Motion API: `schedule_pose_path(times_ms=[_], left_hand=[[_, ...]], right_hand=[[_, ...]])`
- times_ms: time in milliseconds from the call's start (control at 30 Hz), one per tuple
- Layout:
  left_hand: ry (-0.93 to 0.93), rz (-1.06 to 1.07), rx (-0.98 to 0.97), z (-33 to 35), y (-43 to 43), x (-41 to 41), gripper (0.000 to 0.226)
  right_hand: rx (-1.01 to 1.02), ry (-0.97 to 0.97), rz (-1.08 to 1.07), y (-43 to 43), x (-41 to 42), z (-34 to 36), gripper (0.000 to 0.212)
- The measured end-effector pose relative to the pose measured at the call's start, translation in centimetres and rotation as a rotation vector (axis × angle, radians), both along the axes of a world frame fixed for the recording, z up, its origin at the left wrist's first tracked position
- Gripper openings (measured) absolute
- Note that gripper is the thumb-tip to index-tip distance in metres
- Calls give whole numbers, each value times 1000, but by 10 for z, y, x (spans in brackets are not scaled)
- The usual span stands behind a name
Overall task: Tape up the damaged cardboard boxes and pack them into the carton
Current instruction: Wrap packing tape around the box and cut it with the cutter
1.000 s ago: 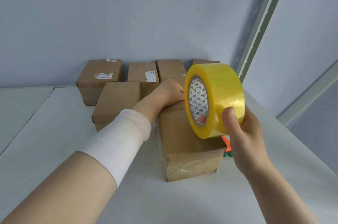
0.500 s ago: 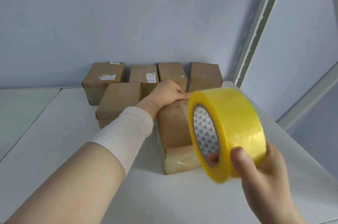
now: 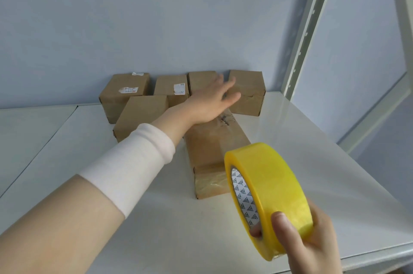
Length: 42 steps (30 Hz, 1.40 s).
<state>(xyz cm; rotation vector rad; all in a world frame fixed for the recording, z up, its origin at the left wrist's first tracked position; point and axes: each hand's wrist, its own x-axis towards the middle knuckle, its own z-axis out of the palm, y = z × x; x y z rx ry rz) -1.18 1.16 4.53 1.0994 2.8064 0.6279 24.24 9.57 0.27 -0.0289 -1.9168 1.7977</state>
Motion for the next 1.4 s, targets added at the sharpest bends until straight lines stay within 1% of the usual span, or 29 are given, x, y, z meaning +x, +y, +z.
schedule_pose_path(times_ms=[67,100,133,233,333,367,467,500,600,633,733,833,900,1067,1133,1200,1233,1267,1300,1333,1367,1400], left_hand=[[-10,-95,-225,-7,4,8,62],[-26,-110,-283,-7,3,10,61],[-27,-107,-292,-4,2,9,61],[39,-93,-194,-2,1,11,63],[47,-176,-303,-10,2,19,60],[51,-174,-293,-8,1,21,59],[63,-138,-86,0,-2,25,56],[46,-154,-67,-3,-3,27,54],[64,-224,-268,-16,-3,34,50],[56,-222,-287,-15,-2,33,50],[56,-188,-223,-11,-2,30,53],[92,-230,-269,-23,-4,35,48],[69,-225,-262,-24,-6,38,47],[84,-221,-249,-21,-4,41,48],[104,-187,-280,-23,-4,41,53],[122,-176,-308,-23,-3,41,59],[122,-181,-298,-22,-1,43,61],[100,-189,-249,-21,-1,45,63],[58,-192,-147,-17,-4,49,65],[19,-181,-5,-13,-9,54,65],[9,-165,142,-10,-18,59,64],[37,-152,238,-9,-28,64,63]], right_hand=[[-11,-20,22,2,-3,-5,27],[-27,-13,33,2,-3,-5,29],[-39,-3,39,2,-4,-5,30],[-35,-5,66,5,-6,-5,30],[-51,-11,126,8,-10,-5,31],[-55,-7,138,9,-12,-6,33],[-86,-13,149,12,-17,-6,34],[-94,-17,159,12,-19,-6,35],[-90,-32,191,14,-24,-7,35],[-88,-33,202,15,-25,-8,36],[-87,-28,224,19,-26,-13,32],[-21,-27,239,20,-25,-18,22],[-8,-18,242,19,-24,-21,21],[-56,-1,141,22,-17,-25,30],[-59,-57,126,22,-12,-28,37],[-47,-105,129,22,-11,-30,40],[-41,-116,132,22,-12,-30,39],[-34,-125,137,22,-14,-29,38],[-24,-130,143,22,-15,-28,38],[-18,-134,149,22,-16,-27,38],[-20,-135,152,23,-16,-26,39],[-29,-135,153,24,-16,-26,40]])
